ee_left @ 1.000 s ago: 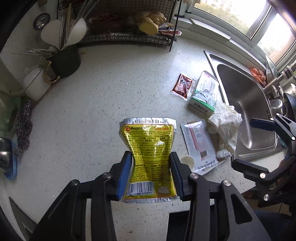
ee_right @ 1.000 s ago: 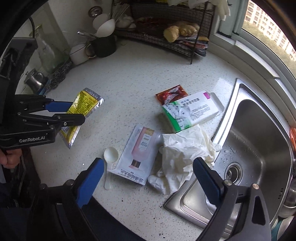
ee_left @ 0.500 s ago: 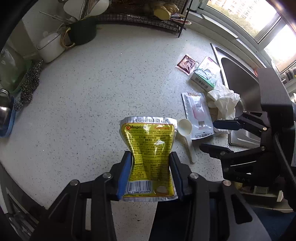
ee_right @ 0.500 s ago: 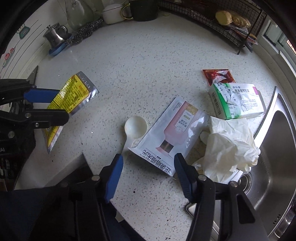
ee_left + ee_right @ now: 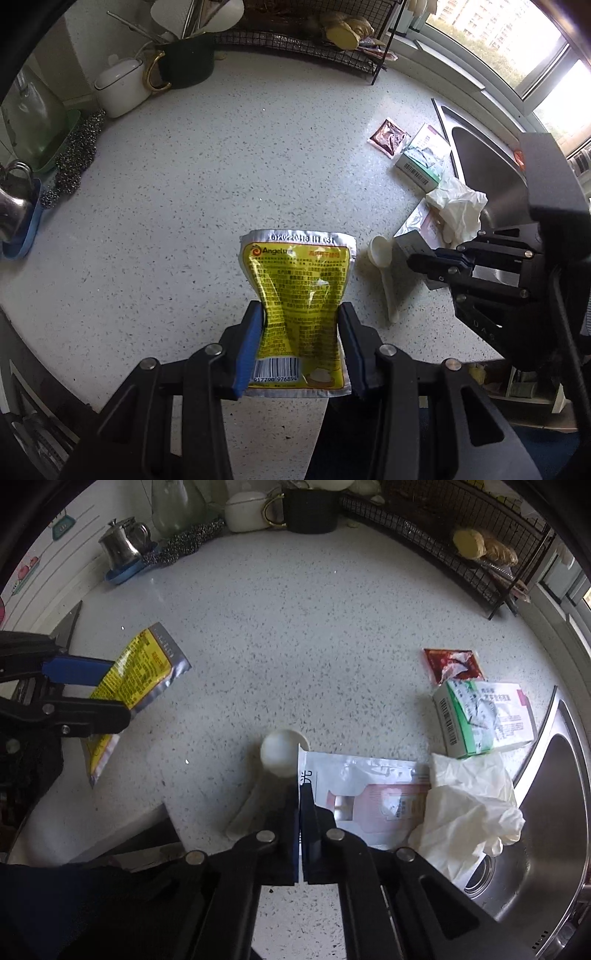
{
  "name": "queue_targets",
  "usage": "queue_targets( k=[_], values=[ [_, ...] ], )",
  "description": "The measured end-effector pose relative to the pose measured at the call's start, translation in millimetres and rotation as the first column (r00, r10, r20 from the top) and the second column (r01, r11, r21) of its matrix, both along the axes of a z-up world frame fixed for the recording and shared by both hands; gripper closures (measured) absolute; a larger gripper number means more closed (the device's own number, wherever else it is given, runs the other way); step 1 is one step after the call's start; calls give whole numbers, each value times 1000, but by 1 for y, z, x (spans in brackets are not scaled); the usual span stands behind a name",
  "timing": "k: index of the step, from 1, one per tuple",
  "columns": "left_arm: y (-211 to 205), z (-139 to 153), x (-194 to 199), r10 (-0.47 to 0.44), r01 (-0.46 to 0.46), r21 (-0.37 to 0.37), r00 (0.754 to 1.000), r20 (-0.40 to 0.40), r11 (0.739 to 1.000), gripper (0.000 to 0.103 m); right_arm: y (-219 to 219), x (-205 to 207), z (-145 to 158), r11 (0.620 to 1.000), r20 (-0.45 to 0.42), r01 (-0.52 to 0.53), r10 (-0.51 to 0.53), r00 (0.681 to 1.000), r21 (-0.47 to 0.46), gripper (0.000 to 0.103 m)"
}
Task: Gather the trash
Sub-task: 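Grasp the white face-mask sachet with the right tool while the left tool holds the packet, then lower the sauce packet and sachet down toward the red bin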
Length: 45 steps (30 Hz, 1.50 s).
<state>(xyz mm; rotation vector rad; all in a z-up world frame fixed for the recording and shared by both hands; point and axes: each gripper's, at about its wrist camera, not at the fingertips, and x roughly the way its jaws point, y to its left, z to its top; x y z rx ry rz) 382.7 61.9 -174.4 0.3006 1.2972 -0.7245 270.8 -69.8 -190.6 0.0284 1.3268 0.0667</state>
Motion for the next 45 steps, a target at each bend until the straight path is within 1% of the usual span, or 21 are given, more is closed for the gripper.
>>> queue_targets(
  k=[6, 9, 12, 15, 20, 25, 30, 34, 37, 39, 45],
  values=[
    [6, 29, -8, 39, -36, -39, 997, 60, 999, 64, 10, -8, 45, 1000, 136, 21, -19, 991, -12, 103],
    [8, 45, -20, 52, -48, -50, 994, 98, 998, 64, 2, -20, 70, 1000, 188, 29, -27, 982, -10, 103],
    [8, 58, -40, 74, -66, -66, 990, 124, 996, 64, -3, -37, 96, 999, 237, 35, -33, 971, -5, 103],
    [8, 72, -65, 96, -84, -88, 985, 141, 993, 64, -14, -50, 115, 1000, 273, 29, -28, 962, -1, 103],
    [4, 88, -113, 140, -122, -103, 973, 186, 987, 64, -25, -89, 131, 1000, 317, 8, -14, 948, 18, 103],
    [3, 98, -168, 183, -162, -111, 959, 215, 981, 64, -29, -131, 140, 998, 350, -34, 11, 937, 58, 103],
    [10, 106, -226, 239, -218, -114, 942, 235, 969, 64, -26, -175, 148, 993, 370, -89, 54, 927, 77, 103],
    [15, 103, -265, 285, -266, -112, 930, 231, 957, 64, -21, -206, 149, 988, 377, -127, 84, 923, 90, 103],
    [15, 96, -287, 304, -288, -102, 929, 213, 952, 64, -19, -220, 143, 984, 356, -144, 99, 929, 105, 103],
    [15, 92, -295, 307, -295, -91, 930, 202, 951, 64, -18, -229, 139, 982, 342, -149, 100, 934, 119, 103],
    [15, 72, -309, 310, -305, -51, 937, 162, 951, 64, -15, -250, 119, 977, 282, -125, 72, 957, 175, 103]
  ],
)
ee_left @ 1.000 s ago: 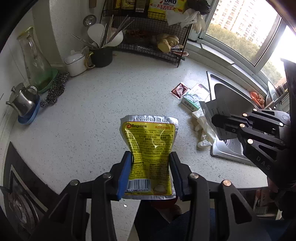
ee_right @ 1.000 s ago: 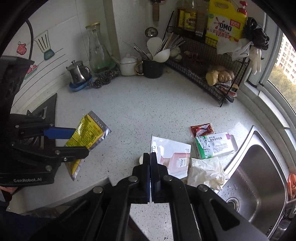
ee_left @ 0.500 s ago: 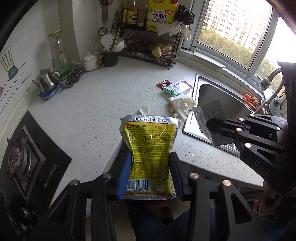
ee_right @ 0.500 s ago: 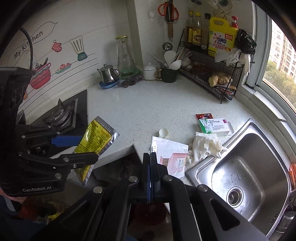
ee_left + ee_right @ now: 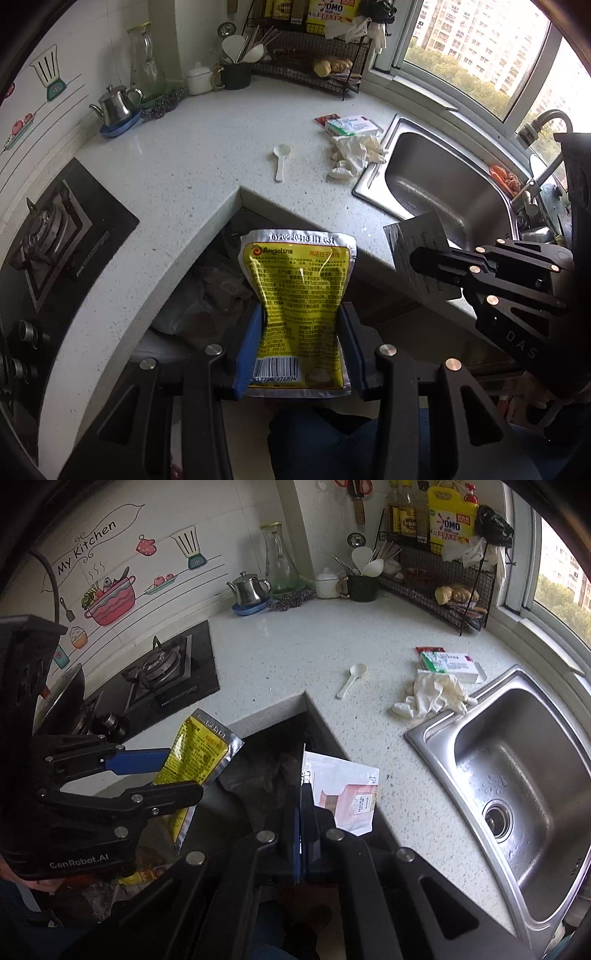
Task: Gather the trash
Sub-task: 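Lower the sauce packet and sachet down toward the red bin, then open the left tool to drop the packet while the right tool releases the sachet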
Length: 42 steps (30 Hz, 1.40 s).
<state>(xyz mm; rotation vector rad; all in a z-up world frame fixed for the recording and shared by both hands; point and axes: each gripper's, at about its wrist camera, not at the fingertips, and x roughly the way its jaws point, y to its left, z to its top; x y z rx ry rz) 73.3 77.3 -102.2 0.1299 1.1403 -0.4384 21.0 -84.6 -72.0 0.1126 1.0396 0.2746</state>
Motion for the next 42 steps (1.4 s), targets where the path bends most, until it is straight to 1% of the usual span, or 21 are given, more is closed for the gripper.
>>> queue_targets(
  k=[4, 8, 13, 16, 22, 24, 29, 31, 33, 35, 38, 42],
  values=[
    [3, -19, -6, -3, 4, 16, 999, -44, 1000, 64, 4, -8, -17, 1000, -47, 17, -17, 999, 8, 103],
    [5, -45, -8, -8, 10, 27, 997, -83, 1000, 63, 7, -16, -39, 999, -98, 43, -43, 994, 5, 103],
    [6, -90, -9, -11, 16, 39, 990, -144, 999, 63, 8, -22, -80, 997, -185, 80, -76, 980, 13, 103],
    [7, -127, -8, -3, 11, 44, 983, -183, 999, 63, 9, -26, -106, 994, -222, 110, -108, 969, 1, 103],
    [9, -200, 0, 12, 1, 51, 969, -247, 999, 63, 10, -25, -166, 987, -253, 149, -161, 954, -65, 103],
    [10, -223, 3, 15, 4, 71, 966, -257, 997, 63, 10, -23, -188, 984, -268, 162, -176, 947, -73, 103],
    [10, -280, 13, 1, 19, 66, 958, -285, 998, 63, 13, -19, -238, 980, -298, 189, -199, 934, -63, 103],
    [7, -305, 16, -8, 34, 86, 957, -290, 996, 63, 14, -18, -254, 978, -301, 198, -206, 931, -58, 103],
    [3, -325, 20, -19, 48, 88, 953, -302, 995, 63, 14, -17, -269, 978, -300, 201, -209, 931, -58, 103],
    [-1, -342, 22, -33, 63, 87, 950, -312, 994, 63, 16, -16, -281, 978, -300, 197, -207, 931, -62, 103],
    [-6, -359, 23, -50, 80, 83, 946, -320, 993, 63, 13, -15, -293, 976, -310, 208, -216, 926, -62, 103],
    [-12, -371, 25, -63, 93, 81, 945, -321, 992, 63, 5, -18, -298, 972, -317, 225, -236, 919, -70, 103]
  ],
)
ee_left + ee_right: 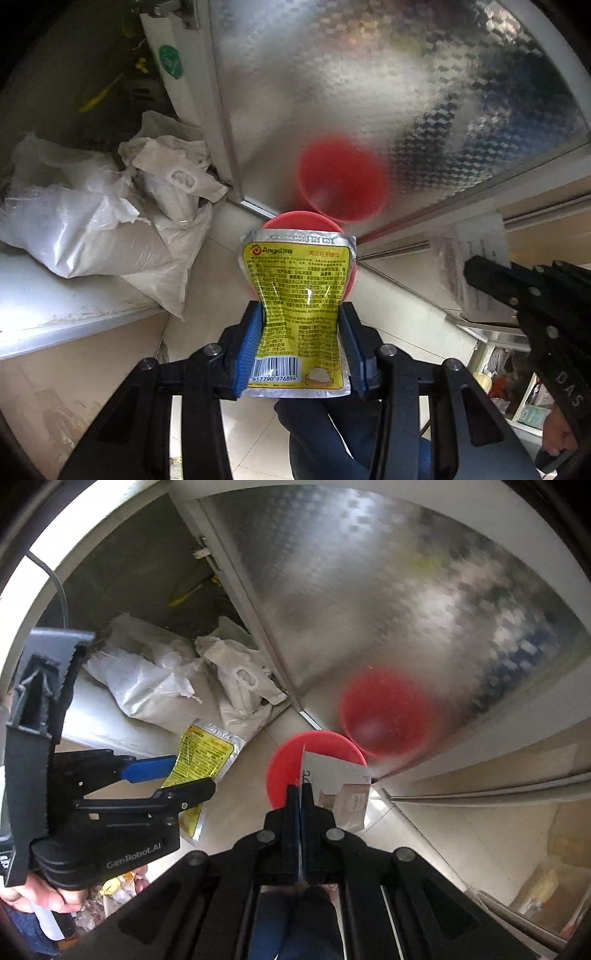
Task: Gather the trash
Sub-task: 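Open the left tool to drop the packet while the right tool releases the sachet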
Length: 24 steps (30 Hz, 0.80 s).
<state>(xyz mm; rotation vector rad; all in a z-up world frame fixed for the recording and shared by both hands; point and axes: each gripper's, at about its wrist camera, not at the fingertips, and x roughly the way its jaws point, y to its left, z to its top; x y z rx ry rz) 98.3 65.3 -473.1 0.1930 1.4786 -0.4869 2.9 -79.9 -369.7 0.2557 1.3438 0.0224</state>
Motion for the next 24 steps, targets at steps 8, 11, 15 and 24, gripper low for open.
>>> queue_targets(
  k=[8, 11, 15, 24],
  values=[
    [-9, -6, 4, -30, 30, -12, 1000, 3, 999, 62, -10, -8, 0, 1000, -15, 22, -22, 1000, -14, 103],
    [-12, -4, 4, -43, 43, -14, 999, 13, 999, 55, -11, -8, -3, 1000, -19, 22, -22, 1000, -10, 103],
    [-9, 4, 6, -13, 13, -35, 1000, 24, 999, 28, -12, -7, -5, 1000, -21, 20, -20, 1000, -2, 103],
    [7, 13, 1, 44, -43, -34, 998, 36, 999, 13, -3, 3, -14, 1000, -28, -8, 9, 1000, 13, 103]
  ],
)
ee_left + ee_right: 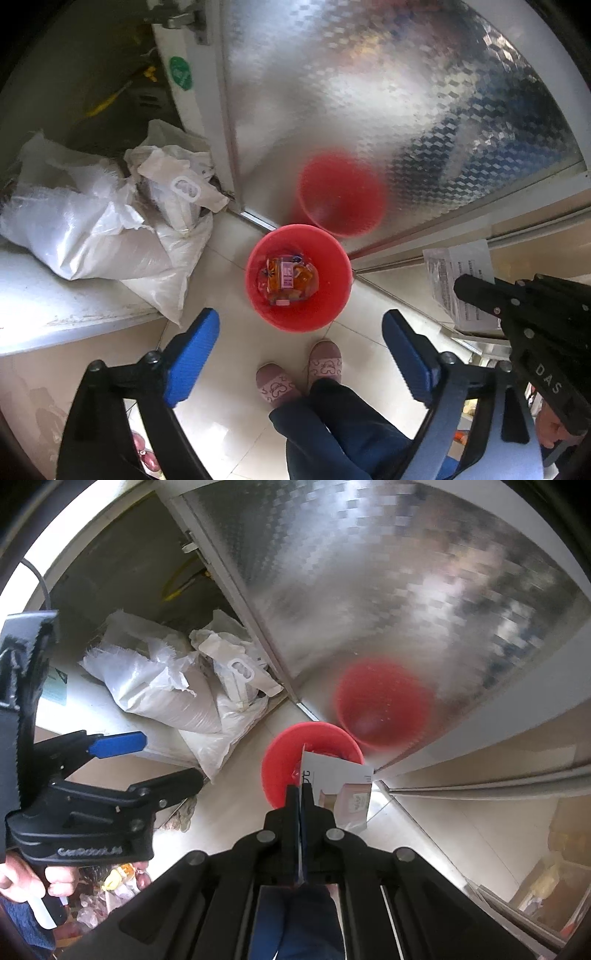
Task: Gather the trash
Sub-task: 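Open the left tool to drop the packet while the right tool releases the sachet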
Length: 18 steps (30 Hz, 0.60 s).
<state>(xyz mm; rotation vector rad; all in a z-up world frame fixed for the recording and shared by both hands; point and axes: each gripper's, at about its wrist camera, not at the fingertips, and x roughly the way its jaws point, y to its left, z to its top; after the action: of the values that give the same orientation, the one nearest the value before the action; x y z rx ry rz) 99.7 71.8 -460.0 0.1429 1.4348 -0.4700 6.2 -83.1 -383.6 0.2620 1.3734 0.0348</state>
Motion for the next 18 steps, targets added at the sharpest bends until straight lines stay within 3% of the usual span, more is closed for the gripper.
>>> queue_targets(
  k=[3, 7, 18],
  values=[
    [8, 1, -3, 9, -10, 21, 1000, 16, 1000, 12, 6, 6, -5, 1000, -5, -21, 21, 1000, 4, 103],
    [22, -1, -6, 45, -46, 35, 999, 28, 998, 0, 15, 13, -13, 999, -9, -52, 52, 999, 11, 103],
    [56, -9, -5, 144, -145, 59, 989, 13, 988, 0, 39, 28, -28, 990, -23, -143, 144, 989, 14, 103]
  ],
)
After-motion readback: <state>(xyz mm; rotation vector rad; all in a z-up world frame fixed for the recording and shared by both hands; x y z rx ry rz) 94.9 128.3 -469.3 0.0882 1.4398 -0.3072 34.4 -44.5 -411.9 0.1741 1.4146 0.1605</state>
